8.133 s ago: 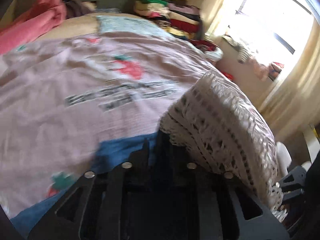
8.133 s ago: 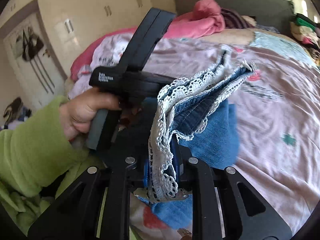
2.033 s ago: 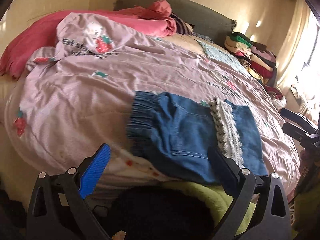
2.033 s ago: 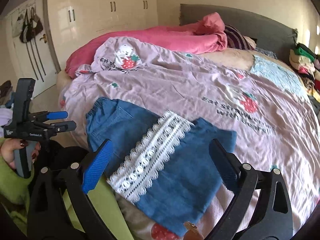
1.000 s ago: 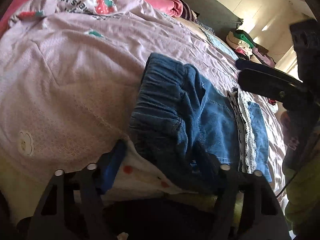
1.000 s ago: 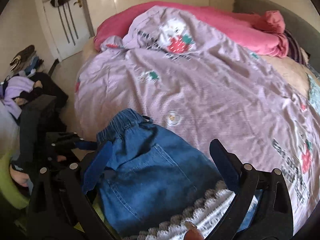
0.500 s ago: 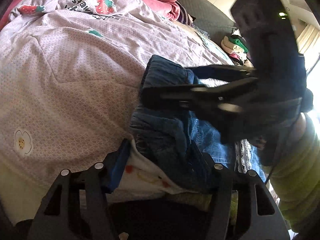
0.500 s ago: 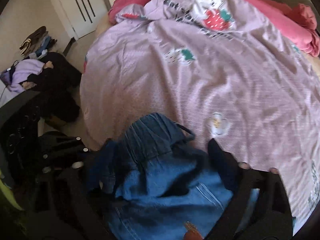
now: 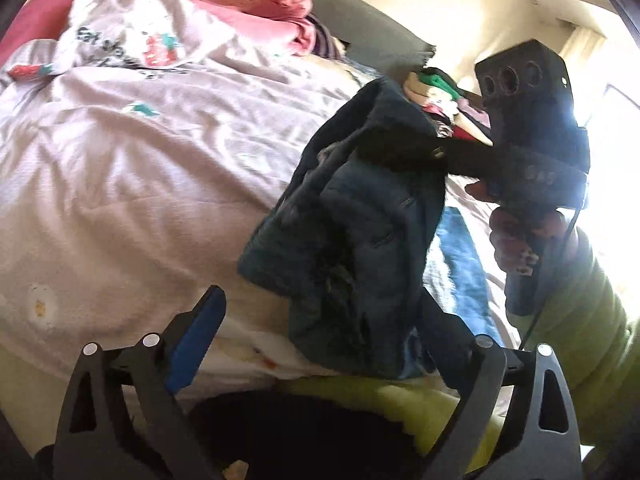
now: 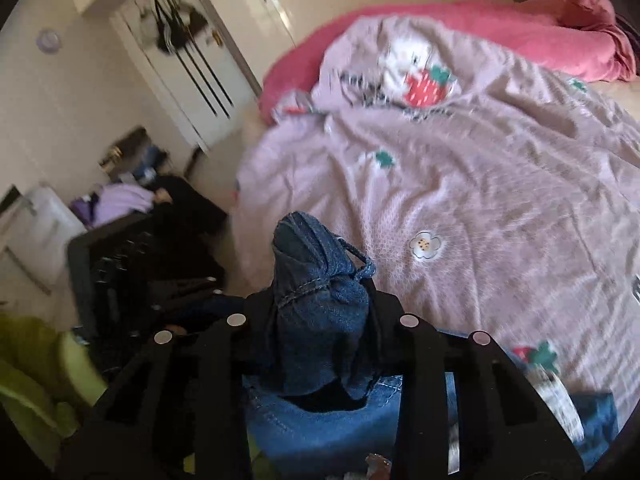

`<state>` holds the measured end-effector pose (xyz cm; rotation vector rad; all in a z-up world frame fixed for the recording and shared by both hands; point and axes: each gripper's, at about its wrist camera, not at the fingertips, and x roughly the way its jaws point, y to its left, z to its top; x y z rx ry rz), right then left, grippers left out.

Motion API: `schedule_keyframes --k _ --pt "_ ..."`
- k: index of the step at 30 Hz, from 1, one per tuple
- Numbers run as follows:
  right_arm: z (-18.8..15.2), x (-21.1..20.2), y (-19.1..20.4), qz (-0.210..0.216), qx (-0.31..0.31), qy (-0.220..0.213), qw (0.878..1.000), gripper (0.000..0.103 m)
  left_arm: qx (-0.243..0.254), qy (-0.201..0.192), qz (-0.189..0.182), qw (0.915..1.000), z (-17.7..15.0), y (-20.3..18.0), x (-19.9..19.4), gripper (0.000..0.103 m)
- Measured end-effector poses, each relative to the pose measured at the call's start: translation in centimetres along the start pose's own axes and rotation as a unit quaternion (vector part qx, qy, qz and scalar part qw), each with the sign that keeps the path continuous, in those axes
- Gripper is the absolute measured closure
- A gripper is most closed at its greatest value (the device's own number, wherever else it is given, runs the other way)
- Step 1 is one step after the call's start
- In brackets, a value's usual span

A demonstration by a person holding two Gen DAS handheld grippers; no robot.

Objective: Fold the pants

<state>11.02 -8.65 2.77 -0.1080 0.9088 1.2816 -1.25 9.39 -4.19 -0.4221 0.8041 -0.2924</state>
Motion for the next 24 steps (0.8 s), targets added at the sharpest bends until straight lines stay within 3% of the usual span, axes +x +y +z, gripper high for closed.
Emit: schedule_keyframes --k 3,10,15,17,21,24 --pt "-0.8 -2.4 -0.3 0.006 0.005 -0.02 1.0 0.075 -0.01 0.012 -0.027 0.9995 0.3 -0.5 1.0 0.006" --pt "-2.9 -6.6 -1.8 0.005 0.025 -0.063 0.998 0.074 -0.023 0.044 -0.117 0.9919 1.4 -4.0 4.1 0.007" --pt "-4.8 -9.6 -2.9 -0.004 0.047 -0.105 0.993 0.061 0.019 0.046 -0.14 0.9889 1.3 -8.6 4.4 0.007" --pt "-6.2 -11.5 -4.0 -0.038 0.073 -0.129 0.988 0.051 0.052 0.05 -0.16 0.9846 1.1 -10.9 4.5 0.007" --pt "-10.3 -14.1 -5.8 -0.13 0.13 -0.134 0.974 0.047 0.091 0.076 -0.172 0.9779 0.2 -13.5 6.3 0.007" --pt "-13.2 -15.0 -6.0 -0.158 0.16 -0.125 0.966 0.043 0.099 0.104 -0.173 0.9743 -0.7 -14.5 8.2 0.007"
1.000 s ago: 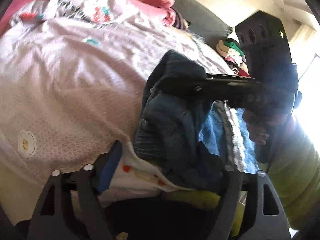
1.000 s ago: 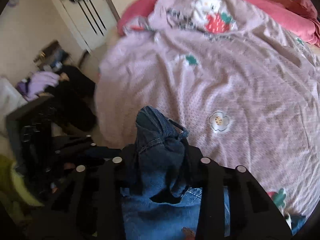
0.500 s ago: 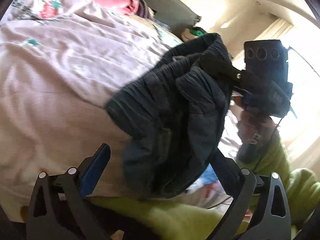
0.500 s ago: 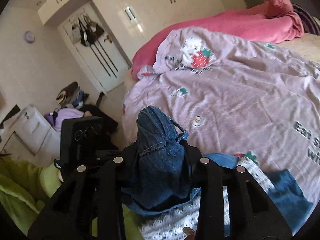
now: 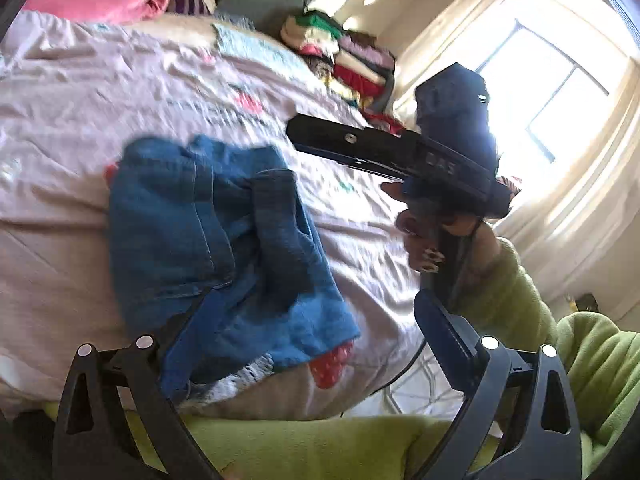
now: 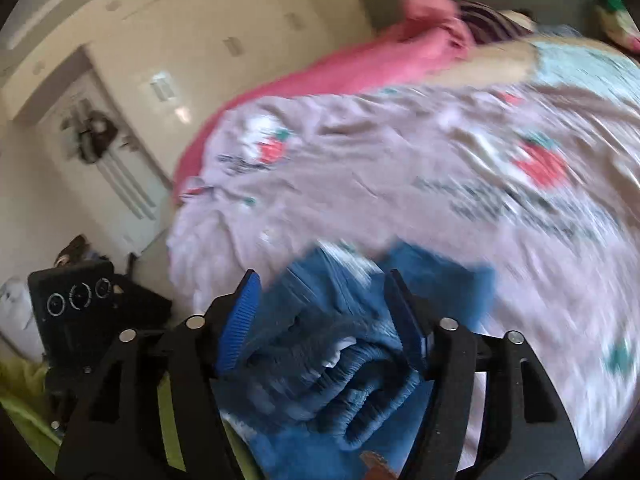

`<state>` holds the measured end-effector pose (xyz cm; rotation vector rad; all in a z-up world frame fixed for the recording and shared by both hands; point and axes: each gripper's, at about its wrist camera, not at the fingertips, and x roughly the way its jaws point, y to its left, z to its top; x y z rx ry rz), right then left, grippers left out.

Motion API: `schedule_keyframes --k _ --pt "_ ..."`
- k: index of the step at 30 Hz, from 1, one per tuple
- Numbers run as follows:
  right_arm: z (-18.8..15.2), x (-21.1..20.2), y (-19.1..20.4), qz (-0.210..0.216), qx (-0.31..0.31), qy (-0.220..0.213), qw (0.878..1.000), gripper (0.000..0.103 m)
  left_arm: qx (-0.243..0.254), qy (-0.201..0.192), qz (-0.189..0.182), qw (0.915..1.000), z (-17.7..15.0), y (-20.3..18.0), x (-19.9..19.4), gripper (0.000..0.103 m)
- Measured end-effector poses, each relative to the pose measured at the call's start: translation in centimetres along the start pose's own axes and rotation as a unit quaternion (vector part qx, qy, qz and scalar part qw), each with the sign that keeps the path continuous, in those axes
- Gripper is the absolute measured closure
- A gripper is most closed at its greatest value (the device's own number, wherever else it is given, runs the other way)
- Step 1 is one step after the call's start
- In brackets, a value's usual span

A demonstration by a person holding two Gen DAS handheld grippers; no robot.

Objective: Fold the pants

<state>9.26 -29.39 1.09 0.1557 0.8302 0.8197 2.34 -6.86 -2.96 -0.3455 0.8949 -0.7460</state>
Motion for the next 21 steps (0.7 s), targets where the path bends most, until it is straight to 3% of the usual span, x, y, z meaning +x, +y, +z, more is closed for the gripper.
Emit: schedule_keyframes --k 6,8,10,12,17,21 --pt "-2.4 1.1 -0.1 -0.039 0.0 0.027 0.999 0.036 0.016 0.044 0.042 0.998 -0.8 0.0 3.0 0.006" --pt "-2.7 2.1 -0.7 -0.066 0.001 0.043 0.997 0.036 0.022 0.049 0.052 0.9972 -0.9 0.2 3.6 0.006" --pt "-3.2 3.0 -1.7 -0.119 0.004 0.061 0.991 0.037 0.028 0.05 0.057 0.9967 -1.2 -0.1 3.3 0.006" --pt "-3.7 3.1 -2.6 -0.136 0.013 0.07 0.988 0.04 0.03 0.046 0.061 0.9966 -1.4 -0.4 2.9 0.006" --pt "-4.0 0.6 -2.5 -0.101 0.026 0.035 0.994 0.04 0.035 0.017 0.079 0.9961 -0.9 -1.0 0.6 0.005" --pt "-3.5 -2.0 -1.0 -0.097 0.011 0.003 0.995 0.027 0.035 -0.006 0.097 0.9946 -0.4 -1.4 -1.4 0.005"
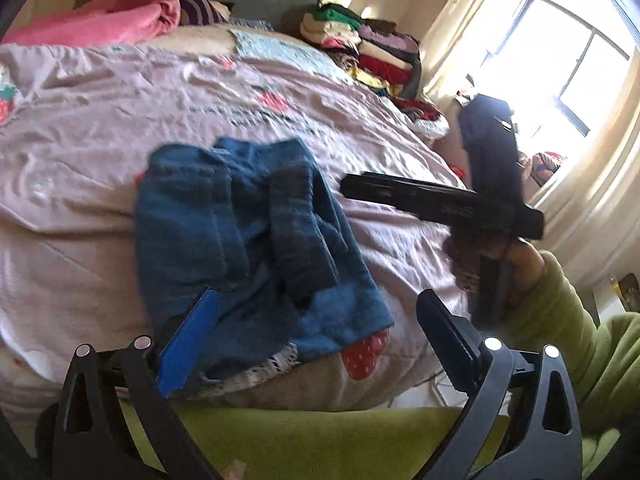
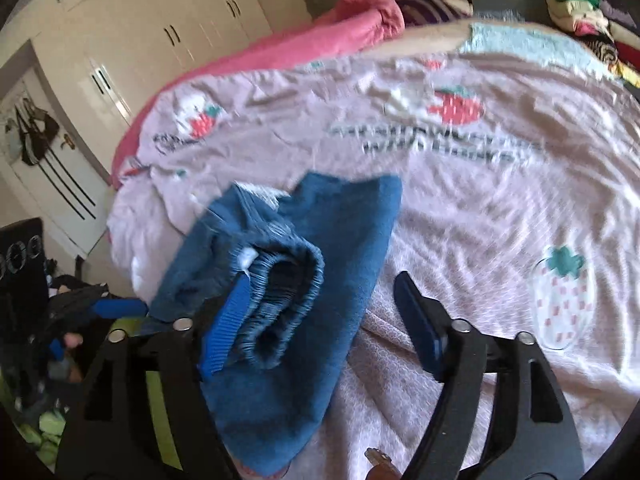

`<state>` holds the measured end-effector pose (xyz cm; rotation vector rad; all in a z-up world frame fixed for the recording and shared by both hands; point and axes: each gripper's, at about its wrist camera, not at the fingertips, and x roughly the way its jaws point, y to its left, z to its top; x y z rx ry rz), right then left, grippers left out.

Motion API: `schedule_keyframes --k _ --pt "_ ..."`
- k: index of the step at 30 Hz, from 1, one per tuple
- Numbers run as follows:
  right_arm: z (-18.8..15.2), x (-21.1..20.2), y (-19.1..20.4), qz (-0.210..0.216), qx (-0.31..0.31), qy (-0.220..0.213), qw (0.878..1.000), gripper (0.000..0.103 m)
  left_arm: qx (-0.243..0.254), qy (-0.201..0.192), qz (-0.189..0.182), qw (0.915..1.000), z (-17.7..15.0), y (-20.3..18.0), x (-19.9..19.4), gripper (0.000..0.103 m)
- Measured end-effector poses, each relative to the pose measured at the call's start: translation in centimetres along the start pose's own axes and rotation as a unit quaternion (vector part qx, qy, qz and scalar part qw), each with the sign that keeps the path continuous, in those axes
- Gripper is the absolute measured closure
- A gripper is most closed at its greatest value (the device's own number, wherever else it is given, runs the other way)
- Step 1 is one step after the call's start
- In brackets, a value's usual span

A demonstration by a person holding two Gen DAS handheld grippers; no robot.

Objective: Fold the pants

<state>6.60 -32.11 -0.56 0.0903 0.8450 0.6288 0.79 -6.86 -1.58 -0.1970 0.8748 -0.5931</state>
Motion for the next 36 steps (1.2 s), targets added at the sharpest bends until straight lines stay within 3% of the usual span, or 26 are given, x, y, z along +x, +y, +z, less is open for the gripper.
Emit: schedule_keyframes --k 4,10,16,24,30,33,34,36 --pt "0.2 -2.3 1.1 -0.005 -0.015 -0.024 1.0 0.017 -0.004 -0.013 0.024 0.9996 0.4 0.3 -1.2 0.005" --pt "-0.2 -5.3 2.8 -0.019 -0.054 -0.054 0.997 0.013 -0.01 -0.023 0.053 0.9983 0.5 0.9 -2.4 0.005" --pt "-1.2 -6.6 4.6 -0.048 -0.109 -0.056 0.991 0.012 -0.016 -0.024 0.077 0.9966 0.9 1.9 -2.5 0.005" --pt "-4.1 -5.0 8.8 -0.037 -0.2 -0.013 0.979 0.012 -0.037 -0.016 0.109 0.9932 1.9 4.5 -1.7 0.004" --pt "-5.9 -3.0 11.8 0.005 -0.253 0.016 0.967 0.012 -0.051 -0.01 0.129 0.9903 3.2 6.7 -0.9 0.005" --pt "-6.2 -2.4 12.8 0.024 -0.267 0.02 0.963 0.012 -0.066 -0.01 0.121 0.9904 3.9 7.9 -0.4 0.006" --pt "-6.1 -2.1 13.2 0.028 -0.273 0.023 0.961 0.012 -0.066 -0.009 0.117 0.9909 4.1 8.0 -0.2 0.008" --pt "-6.1 -1.6 13.9 0.033 -0.288 0.026 0.957 0.012 -0.062 -0.004 0.111 0.9919 4.4 8.0 0.4 0.033"
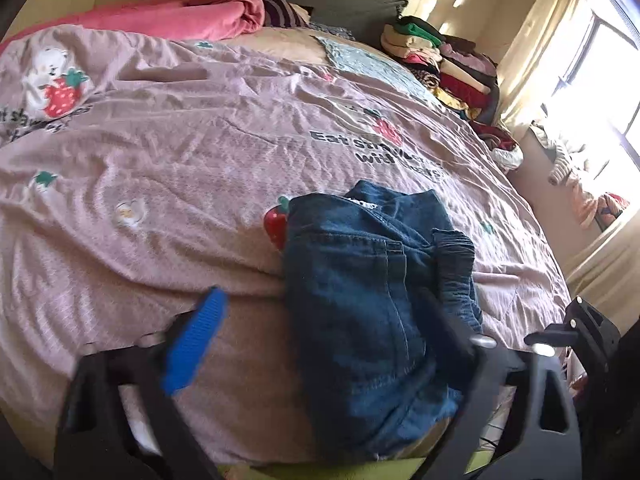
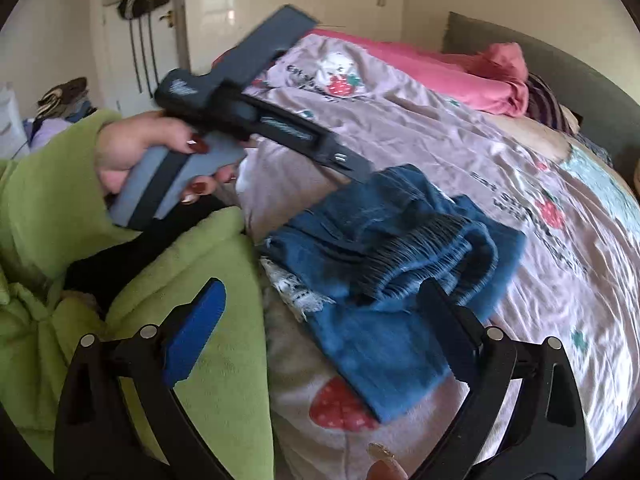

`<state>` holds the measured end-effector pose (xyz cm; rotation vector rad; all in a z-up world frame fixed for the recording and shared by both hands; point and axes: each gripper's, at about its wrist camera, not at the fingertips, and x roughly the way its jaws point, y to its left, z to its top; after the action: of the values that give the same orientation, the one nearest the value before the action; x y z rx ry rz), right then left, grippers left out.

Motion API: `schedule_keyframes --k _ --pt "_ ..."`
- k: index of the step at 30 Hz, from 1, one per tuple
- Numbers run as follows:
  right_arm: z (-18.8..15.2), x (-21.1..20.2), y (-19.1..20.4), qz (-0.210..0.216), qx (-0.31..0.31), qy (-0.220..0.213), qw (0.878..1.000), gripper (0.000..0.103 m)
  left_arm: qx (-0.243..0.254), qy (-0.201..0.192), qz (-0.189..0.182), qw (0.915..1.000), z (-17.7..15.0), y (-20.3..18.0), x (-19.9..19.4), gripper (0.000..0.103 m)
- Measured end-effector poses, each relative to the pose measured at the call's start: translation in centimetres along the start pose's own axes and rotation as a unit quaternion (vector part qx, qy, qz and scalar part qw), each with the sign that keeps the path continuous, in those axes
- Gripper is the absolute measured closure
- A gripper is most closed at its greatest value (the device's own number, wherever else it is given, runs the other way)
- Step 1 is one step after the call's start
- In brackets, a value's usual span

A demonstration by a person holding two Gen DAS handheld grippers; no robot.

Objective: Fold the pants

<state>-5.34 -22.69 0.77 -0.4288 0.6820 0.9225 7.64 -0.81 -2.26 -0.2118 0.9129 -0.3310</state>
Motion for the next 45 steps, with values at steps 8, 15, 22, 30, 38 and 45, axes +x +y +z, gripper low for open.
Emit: schedule_keyframes --k 8,15,22,30,38,45 --pt "1.2 4.2 1.7 0.025 -0.086 0.037 0.995 0.06 0.015 0.029 -0.015 0.9994 0.6 -0.8 3.4 0.067" --pt "1.4 7.6 3.6 0.001 -0.171 0.057 0.984 0.068 0.007 0.036 -0.014 0.9992 0.5 -0.4 4.3 0.065" --pt "1.2 4.9 3.7 0.058 -0.135 0.06 0.987 0.101 0.005 0.036 -0.02 0.9991 0.5 -0.2 4.4 0.063" --pt "-1.8 5.5 2.7 0.068 -0.076 0.074 0.992 0.099 0.001 0.03 -0.022 0.9993 0.3 -0.1 4.4 0.058" --pt "-0.3 0.1 1.9 0.093 -0.031 0.022 0.995 0.083 -0.004 0.028 -0.022 0.9994 0.3 0.0 4.4 0.053" --pt "-0.1 2.8 -0.5 0.046 0.029 0.06 0.997 0.078 -0.004 0.027 -0.018 0.9995 0.3 0.1 4.3 0.053"
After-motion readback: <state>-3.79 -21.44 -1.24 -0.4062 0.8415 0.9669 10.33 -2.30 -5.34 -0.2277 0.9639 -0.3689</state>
